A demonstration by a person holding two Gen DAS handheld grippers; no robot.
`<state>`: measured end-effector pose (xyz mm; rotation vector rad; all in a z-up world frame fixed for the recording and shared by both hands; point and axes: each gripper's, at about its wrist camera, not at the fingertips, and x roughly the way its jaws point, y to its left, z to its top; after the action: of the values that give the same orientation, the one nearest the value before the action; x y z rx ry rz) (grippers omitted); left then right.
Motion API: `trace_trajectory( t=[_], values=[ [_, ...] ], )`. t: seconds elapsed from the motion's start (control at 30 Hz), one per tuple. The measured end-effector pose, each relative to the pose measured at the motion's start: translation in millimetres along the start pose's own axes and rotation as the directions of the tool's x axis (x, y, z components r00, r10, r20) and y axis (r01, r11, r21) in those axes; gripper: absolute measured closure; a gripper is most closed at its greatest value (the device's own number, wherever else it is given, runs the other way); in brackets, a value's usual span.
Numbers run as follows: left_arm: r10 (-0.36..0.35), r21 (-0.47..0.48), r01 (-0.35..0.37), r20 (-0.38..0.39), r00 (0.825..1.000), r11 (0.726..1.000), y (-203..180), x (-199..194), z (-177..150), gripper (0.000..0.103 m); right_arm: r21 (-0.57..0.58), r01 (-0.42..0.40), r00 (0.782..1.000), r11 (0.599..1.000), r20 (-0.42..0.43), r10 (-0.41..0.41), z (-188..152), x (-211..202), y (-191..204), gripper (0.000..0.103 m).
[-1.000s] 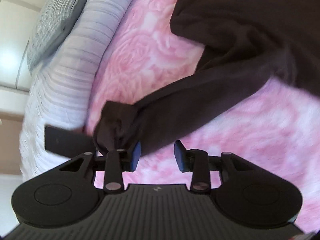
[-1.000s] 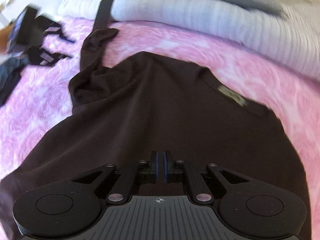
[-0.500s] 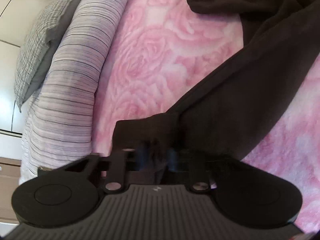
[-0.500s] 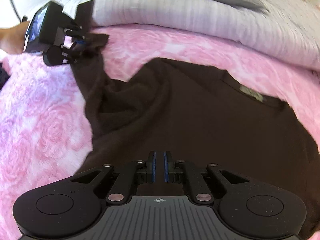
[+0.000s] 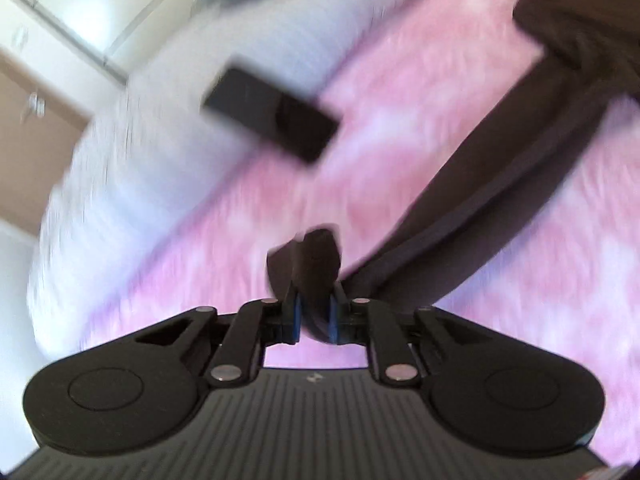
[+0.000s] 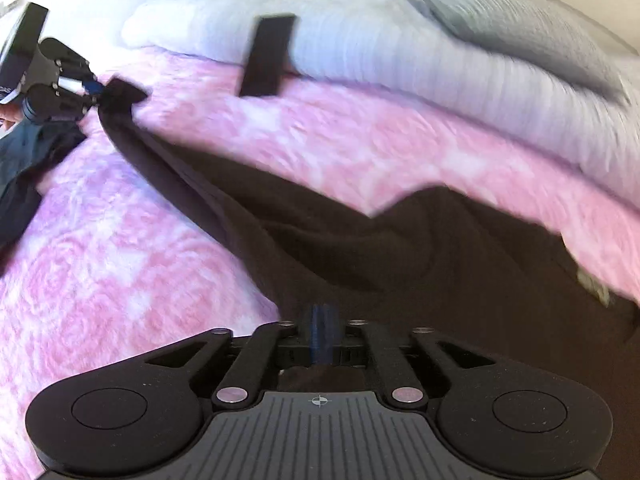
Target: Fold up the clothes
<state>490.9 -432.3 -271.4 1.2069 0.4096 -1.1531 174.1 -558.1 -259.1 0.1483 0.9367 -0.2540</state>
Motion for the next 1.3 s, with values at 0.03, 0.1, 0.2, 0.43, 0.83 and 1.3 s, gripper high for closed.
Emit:
trace_trajectory(
  t=[0.03,0.1,0.2,0.43,0.83,1.3],
  values=[
    [0.011,-0.003,-0.011,-0.013,1.0,1.0,-1.2,-6.4,-8.3,0.081,-0.031,0.0,1.0,1.0,0.021,0.001,-0.3,-1.0,5.6,0.049],
    [0.032,0.005,-0.032,-0.033,0.999,0.999,-5.5,-18.4,-20.2,0.075,-0.06,-0.019,0.999,0.998,0.026,0.021,-0.8,-0.9,12.3,0.011],
    [0.039,0.016,-0.038,-0.05,0.998,0.999,-10.6,-31.6,-31.8,0.073,-0.077,-0.044,0.999,0.996,0.021,0.045,-0.5,-1.1,20.3,0.011],
    [0.061,0.141,-0.057,-0.023,0.998,0.988,-11.3,-38.2,-44.3,0.07,-0.147,-0.062,0.998,0.987,0.014,0.064,8.6,3.7,56.0,0.011],
    [-0.211,0.364,0.214,-0.048,0.976,0.907,18.5,57.2,-55.6,0.067,-0.371,0.06,0.998,0.927,0.025,-0.054,43.4,51.2,150.9,0.011],
    [-0.343,0.271,0.301,0.124,0.931,0.914,88.4,39.8,-59.9,0.102,-0.551,0.112,0.982,0.827,-0.067,-0.177,76.5,145.1,206.8,0.1]
  ],
)
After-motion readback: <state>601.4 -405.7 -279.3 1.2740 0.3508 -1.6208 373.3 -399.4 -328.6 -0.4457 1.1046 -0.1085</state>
